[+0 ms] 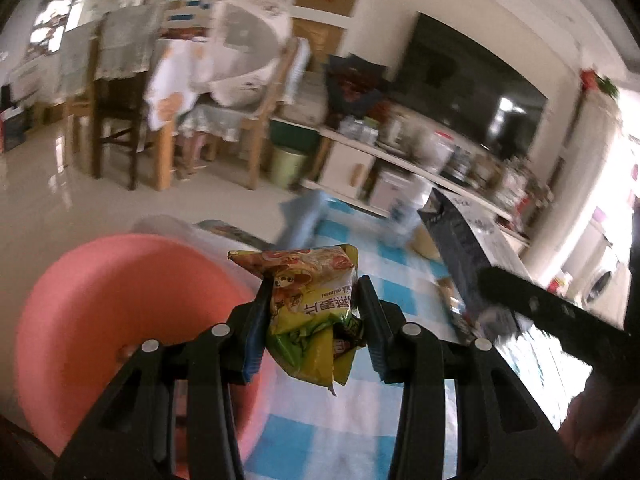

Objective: Collect trash
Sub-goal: 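Lift the snack bag and milk carton and carry both toward the pink bucket, then open both grippers over the pink bucket to drop the snack bag and carton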

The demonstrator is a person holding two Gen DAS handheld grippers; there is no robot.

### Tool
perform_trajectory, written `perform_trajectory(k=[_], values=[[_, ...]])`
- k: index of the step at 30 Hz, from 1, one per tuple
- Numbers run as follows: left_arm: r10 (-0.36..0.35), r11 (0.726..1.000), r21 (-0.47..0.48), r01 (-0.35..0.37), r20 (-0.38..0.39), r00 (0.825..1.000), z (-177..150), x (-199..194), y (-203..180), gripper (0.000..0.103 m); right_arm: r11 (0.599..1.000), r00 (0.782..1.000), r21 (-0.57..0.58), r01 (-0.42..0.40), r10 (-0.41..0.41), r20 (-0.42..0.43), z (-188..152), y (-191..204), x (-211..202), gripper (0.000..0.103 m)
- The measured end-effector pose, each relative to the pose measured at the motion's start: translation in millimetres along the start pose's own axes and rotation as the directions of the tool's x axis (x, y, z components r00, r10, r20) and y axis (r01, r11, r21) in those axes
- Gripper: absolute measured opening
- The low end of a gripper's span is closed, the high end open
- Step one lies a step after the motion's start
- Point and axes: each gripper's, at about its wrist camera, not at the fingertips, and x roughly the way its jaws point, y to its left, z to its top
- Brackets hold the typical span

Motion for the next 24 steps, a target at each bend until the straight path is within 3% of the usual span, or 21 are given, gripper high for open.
perform_trajectory(k=[5, 9, 15, 18, 20, 24], values=[[0.097, 0.990, -0.106, -0.097, -0.004, 0.995, 8, -3, 52, 0.044, 0.994, 0.995, -0.063, -0.095, 0.092, -0.051, -4, 60, 34, 0.062], [0.179, 0.963, -0.199, -0.181, -0.026, 0.983, 11, -5, 90, 0.044, 0.984, 0.985, -0.088, -0.153, 0.145, -0.088, -10, 92, 56, 0.062], [0.254, 0.919, -0.289, -0.267, -0.083, 0.964, 10, -4, 124, 0.046, 0.974, 0.970, -0.070, -0.217, 0.208, -0.123, -18, 113, 79, 0.063], [0.283, 0.905, -0.305, -0.296, -0.087, 0.955, 10, -7, 129, 0.055, 0.970, 0.964, -0.063, -0.235, 0.224, -0.146, -24, 117, 86, 0.063], [0.308, 0.899, -0.304, -0.316, -0.074, 0.949, 11, -9, 129, 0.068, 0.970, 0.961, -0.049, -0.240, 0.230, -0.151, -27, 116, 88, 0.064], [0.338, 0.895, -0.286, -0.343, -0.069, 0.939, 16, -8, 130, 0.080, 0.976, 0.971, -0.032, -0.214, 0.209, -0.116, -28, 106, 78, 0.081]])
